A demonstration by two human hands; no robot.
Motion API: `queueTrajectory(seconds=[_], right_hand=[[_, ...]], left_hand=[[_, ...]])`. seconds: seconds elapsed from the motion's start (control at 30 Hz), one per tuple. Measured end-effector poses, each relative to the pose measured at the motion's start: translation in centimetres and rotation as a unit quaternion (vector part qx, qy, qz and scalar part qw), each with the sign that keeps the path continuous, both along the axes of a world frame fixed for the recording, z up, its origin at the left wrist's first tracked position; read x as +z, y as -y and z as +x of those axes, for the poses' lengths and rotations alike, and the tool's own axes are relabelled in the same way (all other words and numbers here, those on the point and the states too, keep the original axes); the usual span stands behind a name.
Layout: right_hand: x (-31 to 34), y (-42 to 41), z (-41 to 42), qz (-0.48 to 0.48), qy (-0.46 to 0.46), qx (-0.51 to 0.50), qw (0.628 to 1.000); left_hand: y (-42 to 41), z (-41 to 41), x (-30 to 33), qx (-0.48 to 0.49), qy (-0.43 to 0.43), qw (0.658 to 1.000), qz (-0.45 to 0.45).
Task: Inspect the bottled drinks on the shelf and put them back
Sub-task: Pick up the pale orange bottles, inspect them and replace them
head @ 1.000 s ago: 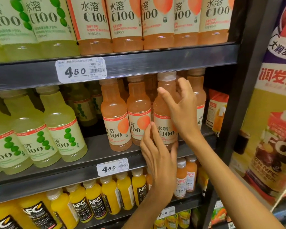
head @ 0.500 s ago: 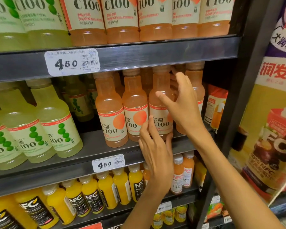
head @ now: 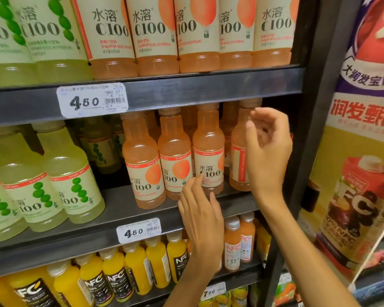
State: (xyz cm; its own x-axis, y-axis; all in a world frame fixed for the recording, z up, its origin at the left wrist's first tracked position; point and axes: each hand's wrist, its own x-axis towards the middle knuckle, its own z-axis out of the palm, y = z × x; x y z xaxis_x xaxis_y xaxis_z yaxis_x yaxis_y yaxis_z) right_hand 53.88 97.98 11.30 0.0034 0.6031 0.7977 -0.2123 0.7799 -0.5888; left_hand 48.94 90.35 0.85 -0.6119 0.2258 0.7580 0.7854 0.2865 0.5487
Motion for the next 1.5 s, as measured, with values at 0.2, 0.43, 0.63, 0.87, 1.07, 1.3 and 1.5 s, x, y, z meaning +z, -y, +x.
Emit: queueTrajectory(seconds=[0.2, 0.43, 0.63, 0.87, 1.07, 1.3, 1.5], right_hand=[[0.5, -3.3, -0.1, -0.116, 0.133, 0.041, 0.984], [0.5, -4.1, 0.6, -0.104, 0.17, 0.062, 0.978], [0.6, -1.0, 2.1, -0.102, 0.14, 0.084, 0.981], [1.9, 2.2, 2.9, -0.192, 0.093, 0.222, 0.951], [3.2, 3.8, 2.1, -0.252, 0.008, 0.536, 0.806], [3.7, 5.5, 0.5, -0.28, 0.053, 0.505, 0.815], [3.5, 6.2, -0.5, -0.29, 0.081, 0.493, 0.816]], left_hand=[[-0.6, 0.9, 1.4, -0.121, -0.016, 0.992, -0.039], [-1.3, 1.9, 1.3, -0.241, 0.064, 0.965, -0.087], [-0.7, 2.6, 1.8, -0.321, 0.196, 0.925, -0.051], [4.4, 0.9, 3.9, -0.373, 0.219, 0.9, -0.043], [10.3, 0.7, 5.0, -0.502, 0.34, 0.795, -0.041], [13.3, 0.6, 5.5, -0.44, 0.319, 0.839, -0.009], [14.0, 0.1, 5.3, -0.392, 0.329, 0.859, 0.021]])
